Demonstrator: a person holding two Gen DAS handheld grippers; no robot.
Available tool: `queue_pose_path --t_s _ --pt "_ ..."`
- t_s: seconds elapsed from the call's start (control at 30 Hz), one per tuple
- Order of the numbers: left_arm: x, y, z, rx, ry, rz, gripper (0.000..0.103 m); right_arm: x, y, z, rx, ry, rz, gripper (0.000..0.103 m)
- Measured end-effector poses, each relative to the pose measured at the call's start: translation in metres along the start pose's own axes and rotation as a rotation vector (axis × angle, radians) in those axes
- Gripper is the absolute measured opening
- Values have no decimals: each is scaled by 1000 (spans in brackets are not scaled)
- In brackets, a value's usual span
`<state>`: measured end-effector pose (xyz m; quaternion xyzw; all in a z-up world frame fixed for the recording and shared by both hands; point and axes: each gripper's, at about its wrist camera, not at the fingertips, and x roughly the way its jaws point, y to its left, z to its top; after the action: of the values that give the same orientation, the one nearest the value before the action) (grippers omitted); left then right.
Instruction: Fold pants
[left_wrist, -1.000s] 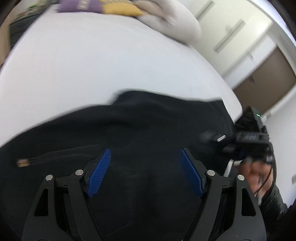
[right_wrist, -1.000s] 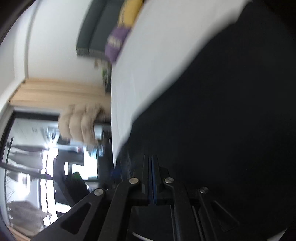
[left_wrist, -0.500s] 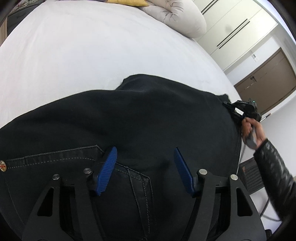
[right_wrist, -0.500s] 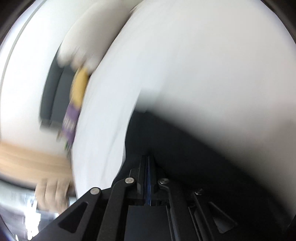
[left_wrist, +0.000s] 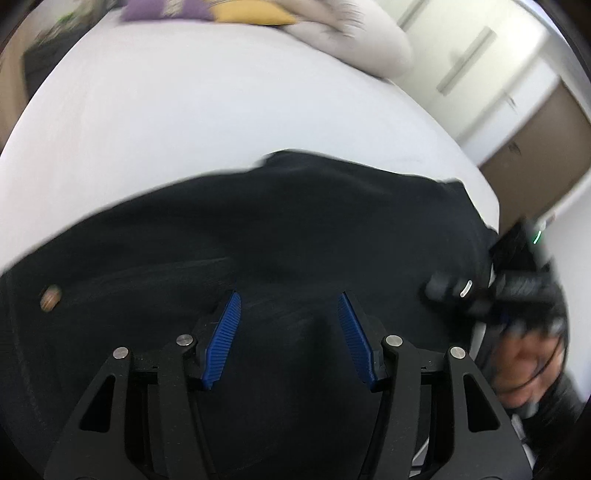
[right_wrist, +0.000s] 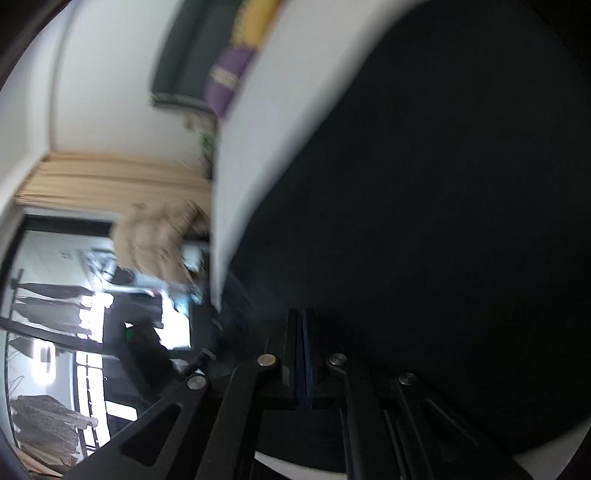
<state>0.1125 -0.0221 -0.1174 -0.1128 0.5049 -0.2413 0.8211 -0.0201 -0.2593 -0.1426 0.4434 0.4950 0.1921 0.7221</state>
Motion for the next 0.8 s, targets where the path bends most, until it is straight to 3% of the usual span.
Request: queue_pose_path --t_s 0.07,0.13,0.23,0.4,0.5,0.57,0.63,0.67,0.7,0.77,0.8 --pt "-16 26 -9 -49 -21 -39 54 2 -1 11 -13 -28 38 0" --pt "-34 46 -17 -40 -46 -12 54 -5 -7 34 13 -82 1 0" --pt "-51 77 -25 -81 -77 -78 53 -34 -32 52 74 -198 -24 0" --pt "-60 89 -36 -40 -89 -105 51 -121 -80 82 179 -449 -109 0" --pt "-65 104 -14 -53 -103 -109 51 -181 -105 90 267 -604 -179 0" --pt "-66 104 -12 -57 -112 -61 51 -223 -114 78 321 -695 -256 6" --pt "-75 108 -14 -80 -126 -12 51 -251 -117 67 346 -740 -261 11" --pt "-83 110 -14 -93 -136 -3 51 -261 -111 56 332 -759 -234 19" --pt "-90 107 -15 -103 -151 -1 55 -266 -105 52 315 -757 -220 41" --pt "-101 93 -11 -112 -190 -9 67 -269 -90 32 271 -760 -204 68" --pt "-103 83 -7 -120 -207 -25 72 -266 -83 22 253 -785 -198 71"
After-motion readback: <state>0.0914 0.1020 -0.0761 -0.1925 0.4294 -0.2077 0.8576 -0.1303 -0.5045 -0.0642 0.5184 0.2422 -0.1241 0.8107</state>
